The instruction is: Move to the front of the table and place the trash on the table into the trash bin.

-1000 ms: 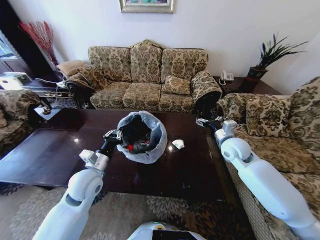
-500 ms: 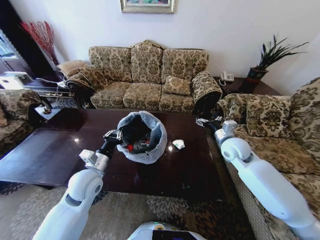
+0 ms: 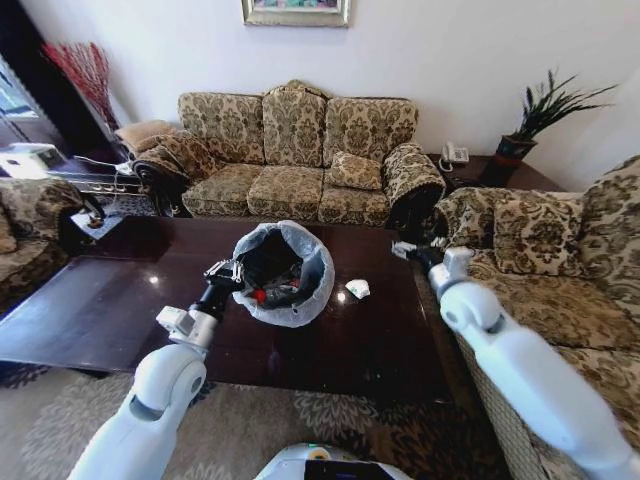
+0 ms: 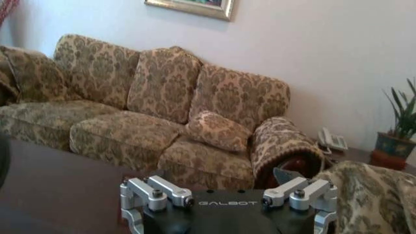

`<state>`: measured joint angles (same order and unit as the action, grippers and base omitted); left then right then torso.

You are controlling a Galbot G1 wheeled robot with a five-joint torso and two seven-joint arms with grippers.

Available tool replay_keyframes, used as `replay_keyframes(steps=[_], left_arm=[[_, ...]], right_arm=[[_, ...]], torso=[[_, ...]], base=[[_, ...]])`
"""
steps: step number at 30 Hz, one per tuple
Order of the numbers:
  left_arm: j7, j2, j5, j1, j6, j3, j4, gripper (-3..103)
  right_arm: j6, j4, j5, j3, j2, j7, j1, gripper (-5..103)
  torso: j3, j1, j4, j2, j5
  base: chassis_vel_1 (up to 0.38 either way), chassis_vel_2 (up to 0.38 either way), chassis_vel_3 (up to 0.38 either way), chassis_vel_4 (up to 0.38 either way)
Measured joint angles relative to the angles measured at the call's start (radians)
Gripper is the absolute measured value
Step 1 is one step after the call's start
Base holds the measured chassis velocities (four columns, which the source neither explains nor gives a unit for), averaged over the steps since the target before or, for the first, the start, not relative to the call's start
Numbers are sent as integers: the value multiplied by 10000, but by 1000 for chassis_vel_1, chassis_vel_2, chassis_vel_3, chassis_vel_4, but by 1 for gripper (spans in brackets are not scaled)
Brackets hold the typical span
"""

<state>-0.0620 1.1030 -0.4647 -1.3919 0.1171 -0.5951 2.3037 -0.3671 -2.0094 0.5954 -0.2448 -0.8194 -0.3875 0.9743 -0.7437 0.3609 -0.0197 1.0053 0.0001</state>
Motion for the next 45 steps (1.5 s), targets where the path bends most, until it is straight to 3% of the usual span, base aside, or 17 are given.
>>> replay_keyframes(steps=[5, 19, 33, 45], left_arm=[[-58, 13, -82, 33, 23, 2, -47, 3], [-22, -114, -179, 49, 81, -12, -90, 3], [38, -206, -242, 53, 66, 77, -254, 3], [56, -235, -426, 245, 59, 19, -442, 3]], right_arm=[[283, -218, 196, -221, -229, 383, 479, 100], [244, -40, 81, -61, -451, 375, 532, 100], [-255, 150, 37, 778, -696, -329, 228, 100], [-121, 890, -357, 1641, -1231, 33, 647, 100]], torso=[[0, -1, -6, 0, -3], [0, -1, -6, 0, -1], [-4, 11, -7, -3, -3], [6, -16, -5, 4, -5]], base=[[0, 0, 0, 0], [0, 0, 0, 0], [-152, 132, 158, -137], [-28, 43, 34, -23]])
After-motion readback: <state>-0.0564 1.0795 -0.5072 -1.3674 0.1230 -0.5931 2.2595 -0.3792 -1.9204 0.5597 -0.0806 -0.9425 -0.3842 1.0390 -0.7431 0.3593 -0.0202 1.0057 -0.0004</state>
